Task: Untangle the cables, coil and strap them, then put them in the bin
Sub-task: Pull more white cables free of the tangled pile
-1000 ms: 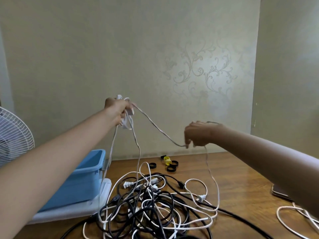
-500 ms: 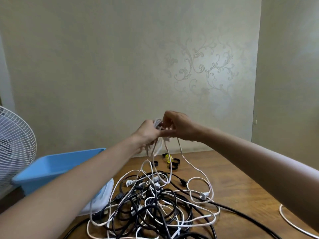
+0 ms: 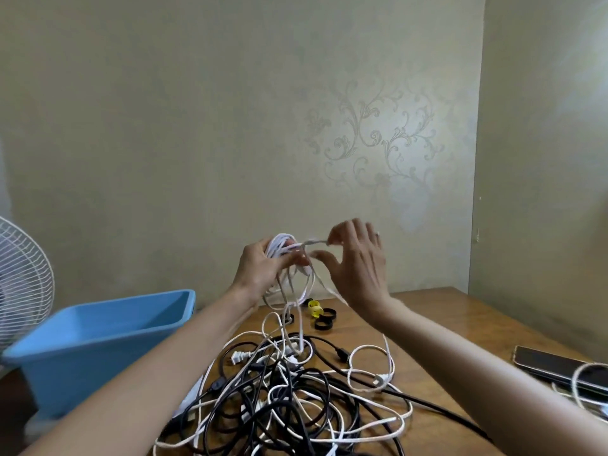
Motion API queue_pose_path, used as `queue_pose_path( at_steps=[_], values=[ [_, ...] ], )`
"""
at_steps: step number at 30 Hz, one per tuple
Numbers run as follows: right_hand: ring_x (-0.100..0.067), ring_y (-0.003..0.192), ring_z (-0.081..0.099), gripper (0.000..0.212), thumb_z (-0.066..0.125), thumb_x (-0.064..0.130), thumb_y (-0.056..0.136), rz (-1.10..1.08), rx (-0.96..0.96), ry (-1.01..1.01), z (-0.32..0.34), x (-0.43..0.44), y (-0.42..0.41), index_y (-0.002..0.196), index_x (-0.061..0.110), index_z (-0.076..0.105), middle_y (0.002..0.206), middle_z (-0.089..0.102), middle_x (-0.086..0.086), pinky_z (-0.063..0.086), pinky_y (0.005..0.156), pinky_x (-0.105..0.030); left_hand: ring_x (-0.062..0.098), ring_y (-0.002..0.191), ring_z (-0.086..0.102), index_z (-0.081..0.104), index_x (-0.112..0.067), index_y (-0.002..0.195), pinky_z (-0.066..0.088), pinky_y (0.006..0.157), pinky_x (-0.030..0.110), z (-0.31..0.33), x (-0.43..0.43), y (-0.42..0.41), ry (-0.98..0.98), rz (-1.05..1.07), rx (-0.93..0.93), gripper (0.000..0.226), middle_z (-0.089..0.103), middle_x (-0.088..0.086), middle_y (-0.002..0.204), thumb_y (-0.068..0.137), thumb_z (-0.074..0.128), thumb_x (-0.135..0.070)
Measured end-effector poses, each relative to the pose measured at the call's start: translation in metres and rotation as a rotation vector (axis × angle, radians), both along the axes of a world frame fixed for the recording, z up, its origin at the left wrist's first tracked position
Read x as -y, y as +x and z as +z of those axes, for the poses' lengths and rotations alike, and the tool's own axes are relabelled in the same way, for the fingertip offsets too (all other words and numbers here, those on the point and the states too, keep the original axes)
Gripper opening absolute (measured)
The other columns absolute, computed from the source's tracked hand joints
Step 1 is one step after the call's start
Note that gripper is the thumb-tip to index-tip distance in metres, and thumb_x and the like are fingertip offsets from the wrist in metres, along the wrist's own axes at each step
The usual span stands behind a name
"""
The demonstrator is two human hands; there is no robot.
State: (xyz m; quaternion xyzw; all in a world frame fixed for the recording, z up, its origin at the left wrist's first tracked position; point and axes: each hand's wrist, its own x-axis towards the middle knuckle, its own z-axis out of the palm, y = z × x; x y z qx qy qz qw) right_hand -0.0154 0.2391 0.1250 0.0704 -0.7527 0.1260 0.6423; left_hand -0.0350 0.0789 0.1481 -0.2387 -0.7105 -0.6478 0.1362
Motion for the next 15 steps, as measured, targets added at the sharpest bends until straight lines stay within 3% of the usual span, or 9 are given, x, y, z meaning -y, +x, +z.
queue_pose_path(
  at_steps=[4,6,8,11,15],
  values=[
    [-0.021,0.091,0.05,0.017,0.076,0.031,0.077,0.038,0.186,-0.077,-0.038,0.001,-0.017,0.089,0.021,0.071,0.099,0.056,-0.005,0.038,0.078,-0.034,0.014,0.066,0.068,0.069,-0.013,0.087,0.055,0.063,0.028,-0.034,-0.009,0.0,0.101,-0.004,0.079,0.005,0.072,-0.001,0.067,0.082,0.07,-0.014],
    [-0.015,0.085,0.054,0.009,0.068,0.024,0.087,0.347,0.417,-0.186,-0.05,0.005,-0.021,0.086,0.018,0.074,0.09,0.059,0.002,0.042,0.075,-0.033,0.018,0.066,0.065,0.069,-0.016,0.081,0.054,0.07,0.035,-0.052,-0.013,-0.006,0.122,0.039,0.091,0.003,0.07,-0.001,0.061,0.083,0.07,-0.017],
    [-0.011,0.078,0.059,0.017,0.057,0.02,0.095,0.683,0.666,-0.415,-0.058,0.009,-0.02,0.088,0.014,0.071,0.083,0.062,0.004,0.046,0.072,-0.029,0.019,0.065,0.062,0.068,-0.019,0.077,0.053,0.075,0.04,-0.066,-0.016,-0.016,0.113,0.071,0.079,0.007,0.066,-0.001,0.056,0.082,0.071,-0.02],
    [-0.008,0.067,0.062,0.019,0.052,0.025,0.098,1.078,0.867,-0.783,-0.069,0.011,-0.021,0.099,0.012,0.065,0.078,0.066,0.001,0.05,0.063,-0.023,0.014,0.059,0.057,0.068,-0.018,0.078,0.05,0.068,0.034,-0.079,-0.016,-0.03,0.058,0.102,0.06,0.006,0.062,-0.004,0.052,0.081,0.072,-0.02],
    [-0.018,0.075,0.064,0.018,0.068,0.032,0.086,1.008,0.876,-0.745,-0.082,0.012,-0.037,0.08,0.015,0.07,0.078,0.068,-0.007,0.05,0.071,-0.032,0.015,0.06,0.057,0.069,-0.018,0.07,0.047,0.062,0.032,-0.093,-0.015,-0.047,-0.031,0.126,0.081,0.012,0.064,-0.005,0.056,0.081,0.073,-0.015]
  ],
)
